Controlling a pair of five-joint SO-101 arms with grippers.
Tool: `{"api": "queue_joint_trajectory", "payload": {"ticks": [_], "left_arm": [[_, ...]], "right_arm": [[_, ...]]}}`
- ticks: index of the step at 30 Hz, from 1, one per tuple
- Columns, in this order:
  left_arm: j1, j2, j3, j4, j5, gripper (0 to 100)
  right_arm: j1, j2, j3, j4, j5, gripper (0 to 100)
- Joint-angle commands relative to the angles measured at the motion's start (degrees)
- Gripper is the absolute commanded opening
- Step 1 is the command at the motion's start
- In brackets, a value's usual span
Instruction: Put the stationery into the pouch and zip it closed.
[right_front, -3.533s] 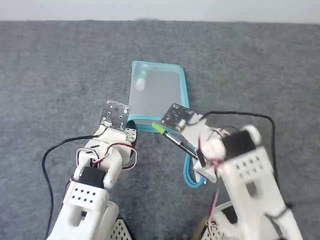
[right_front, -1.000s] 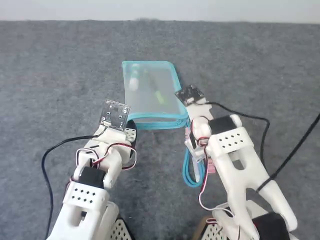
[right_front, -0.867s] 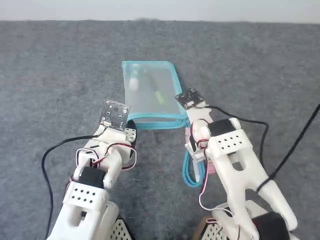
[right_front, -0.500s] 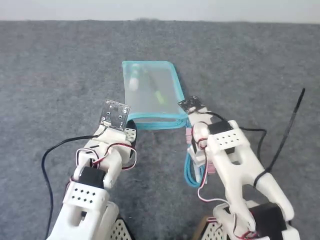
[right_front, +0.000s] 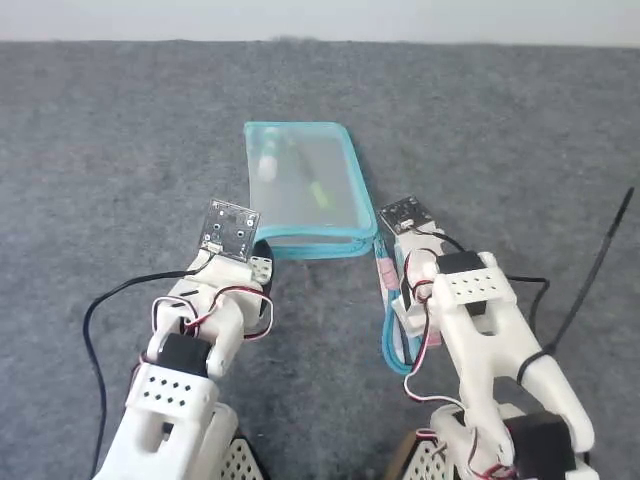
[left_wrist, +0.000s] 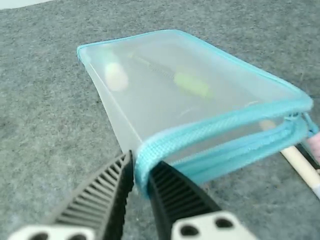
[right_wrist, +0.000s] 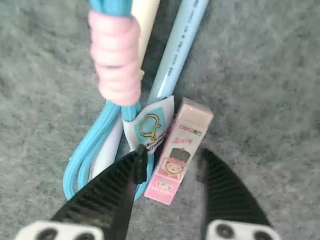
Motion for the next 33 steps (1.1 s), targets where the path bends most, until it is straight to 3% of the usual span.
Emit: {"api": "queue_joint_trajectory", "payload": {"ticks": [1,12,16,19,22,25,33], "left_arm": [[-0.4,0.1,0.0,-1.6,-0.6,1],[-0.4,0.1,0.0,-1.7,-0.6,1],[-0.4,0.1,0.0,-1.7,-0.6,1],[-0.4,0.1,0.1,-1.7,-0.6,1],[-0.4,0.1,0.1,-1.8,-0.6,1],[-0.4,0.1,0.0,-1.8,-0.6,1],[-0.4,0.1,0.0,-1.8,-0.6,1]], "right_arm": [[1.4,0.7,0.3,-2.2,0.9,3.0],[10.7,0.7,-9.1,-3.3,1.1,2.2],[10.7,0.7,-11.3,-3.0,1.1,2.5],[9.8,0.5,-11.8,3.4,2.6,3.4],[8.0,0.0,-9.3,9.2,4.7,10.6],[6.1,0.0,-5.9,7.1,4.7,15.7],[5.0,0.3,-3.9,5.6,4.7,15.6]]}}
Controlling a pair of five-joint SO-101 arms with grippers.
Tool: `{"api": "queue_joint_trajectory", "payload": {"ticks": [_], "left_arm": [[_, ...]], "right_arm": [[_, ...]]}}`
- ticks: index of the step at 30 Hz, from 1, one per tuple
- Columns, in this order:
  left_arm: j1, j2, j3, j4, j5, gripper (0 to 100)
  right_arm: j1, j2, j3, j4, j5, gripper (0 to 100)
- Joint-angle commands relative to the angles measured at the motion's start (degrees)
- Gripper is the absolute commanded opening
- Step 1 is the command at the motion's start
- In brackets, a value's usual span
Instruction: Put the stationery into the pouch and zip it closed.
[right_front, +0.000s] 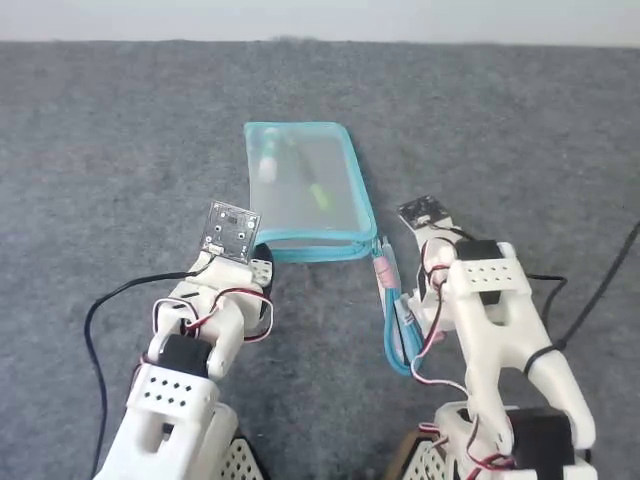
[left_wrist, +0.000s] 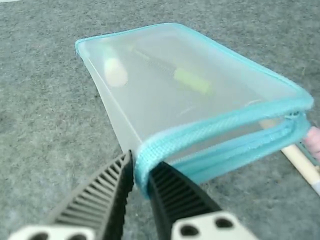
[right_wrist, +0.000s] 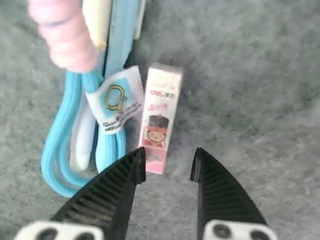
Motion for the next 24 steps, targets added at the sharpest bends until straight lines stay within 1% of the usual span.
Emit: {"api": "queue_joint_trajectory", "payload": {"ticks": [1,8,10,15,20,22,24], "left_arm": [[-0.4,0.1,-1.0,-1.8,-0.6,1],[-0.4,0.1,-1.0,-1.8,-0.6,1],[-0.4,0.1,-1.0,-1.8,-0.6,1],[-0.4,0.1,-0.8,-1.7,-0.6,1],[-0.4,0.1,-0.7,-1.7,-0.6,1],[-0.4,0.1,-0.7,-1.7,-0.6,1],[-0.4,0.1,-0.7,-1.7,-0.6,1]], "right_arm": [[-0.3,-0.6,0.5,-1.9,0.7,15.6],[-0.5,-0.5,4.7,-6.9,0.6,15.5],[-0.9,-0.4,5.7,-8.4,-0.7,15.5],[-4.4,-0.4,6.6,-8.6,-1.1,15.4],[-3.0,-0.4,6.6,-8.6,-1.1,15.4],[-1.3,-0.5,6.6,-8.6,-1.1,12.7],[0.5,-0.5,6.5,-8.6,-0.8,6.5]]}}
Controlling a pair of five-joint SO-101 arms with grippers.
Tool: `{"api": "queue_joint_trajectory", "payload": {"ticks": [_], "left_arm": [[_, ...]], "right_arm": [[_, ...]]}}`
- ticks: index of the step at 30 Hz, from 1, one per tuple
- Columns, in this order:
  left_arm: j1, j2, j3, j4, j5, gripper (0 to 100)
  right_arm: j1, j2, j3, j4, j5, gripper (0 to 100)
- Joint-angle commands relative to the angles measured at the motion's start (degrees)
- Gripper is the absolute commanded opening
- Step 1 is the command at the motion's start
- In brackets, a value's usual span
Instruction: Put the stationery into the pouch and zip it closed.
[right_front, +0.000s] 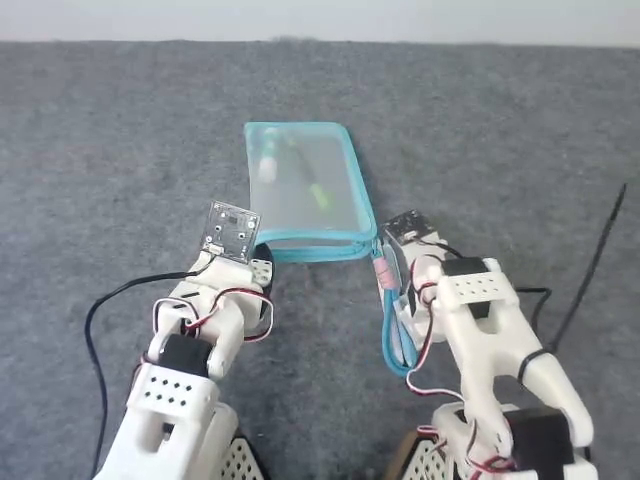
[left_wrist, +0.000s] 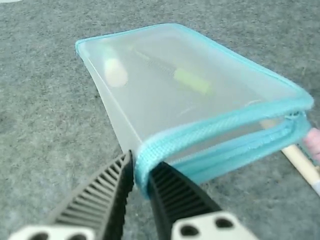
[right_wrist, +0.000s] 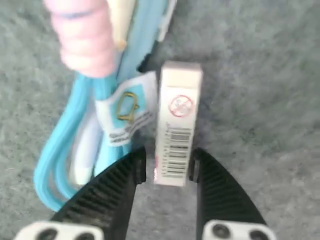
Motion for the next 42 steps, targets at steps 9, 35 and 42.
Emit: {"api": "queue_joint_trajectory", "payload": {"ticks": [9,35,42], "left_arm": [[-0.4,0.1,-0.7,-1.7,-0.6,1],[-0.2,0.1,-0.7,-1.7,-0.6,1],[-0.2,0.1,-0.7,-1.7,-0.6,1]], "right_arm": [[5.9,-1.3,-1.1,1.4,2.9,0.7],[-27.4,-10.7,-32.7,24.4,0.4,0.7],[-27.8,5.2,-44.1,26.3,-0.4,0.7]]}}
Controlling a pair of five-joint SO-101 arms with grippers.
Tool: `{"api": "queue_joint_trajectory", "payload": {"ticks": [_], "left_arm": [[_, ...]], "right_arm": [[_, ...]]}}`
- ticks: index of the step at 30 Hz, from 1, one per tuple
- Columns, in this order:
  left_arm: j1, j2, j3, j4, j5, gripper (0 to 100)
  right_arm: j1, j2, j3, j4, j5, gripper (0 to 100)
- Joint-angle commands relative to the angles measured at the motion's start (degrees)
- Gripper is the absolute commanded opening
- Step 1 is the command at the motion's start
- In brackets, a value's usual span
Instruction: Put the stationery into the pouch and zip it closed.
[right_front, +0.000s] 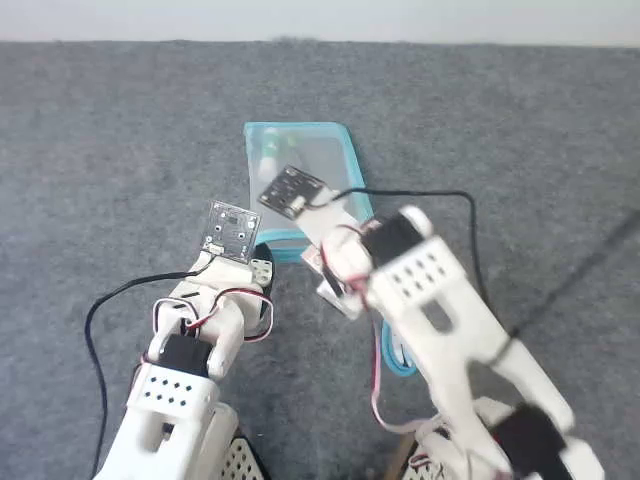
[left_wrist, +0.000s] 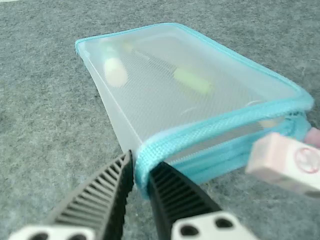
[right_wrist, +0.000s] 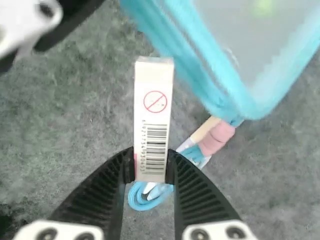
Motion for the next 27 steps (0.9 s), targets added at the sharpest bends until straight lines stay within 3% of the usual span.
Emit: {"api": "queue_joint_trajectory", "payload": {"ticks": [1,13,19,27], "left_arm": [[-0.1,0.1,-0.7,-1.7,-0.6,1],[0.6,0.1,-0.8,-1.8,-0.6,1],[7.3,0.1,0.0,-1.5,-4.2,1],[8.3,0.1,0.2,-1.5,-6.5,1]], "right_arm": [[-0.7,5.4,-8.2,2.6,-2.7,0.7],[3.6,18.2,-23.6,5.3,-9.4,0.7],[6.2,20.5,-32.5,5.6,-10.0,0.7],[6.3,29.6,-44.8,16.1,-9.5,0.9]]}}
